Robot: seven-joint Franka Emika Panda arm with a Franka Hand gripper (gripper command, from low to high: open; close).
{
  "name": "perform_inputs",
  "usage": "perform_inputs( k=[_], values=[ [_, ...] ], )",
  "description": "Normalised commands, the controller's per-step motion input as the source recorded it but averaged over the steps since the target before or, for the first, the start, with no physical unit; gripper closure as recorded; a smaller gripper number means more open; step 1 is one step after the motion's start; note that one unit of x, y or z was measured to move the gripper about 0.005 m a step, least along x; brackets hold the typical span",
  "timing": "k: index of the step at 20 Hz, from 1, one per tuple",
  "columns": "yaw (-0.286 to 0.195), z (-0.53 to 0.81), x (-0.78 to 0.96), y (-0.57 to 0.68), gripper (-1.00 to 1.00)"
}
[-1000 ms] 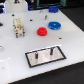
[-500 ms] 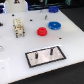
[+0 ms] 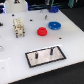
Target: Insert the blue gear onto the right peg, followed by the red gear
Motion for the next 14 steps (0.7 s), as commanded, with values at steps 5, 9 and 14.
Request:
perform_inputs(
  k=[5,9,14],
  values=[
    [0.000,-0.54,-0.41,0.26,-1.00],
    [0.000,-0.59,-0.30,0.18,-1.00],
    [0.000,-0.54,-0.25,0.09,-1.00]
  ],
)
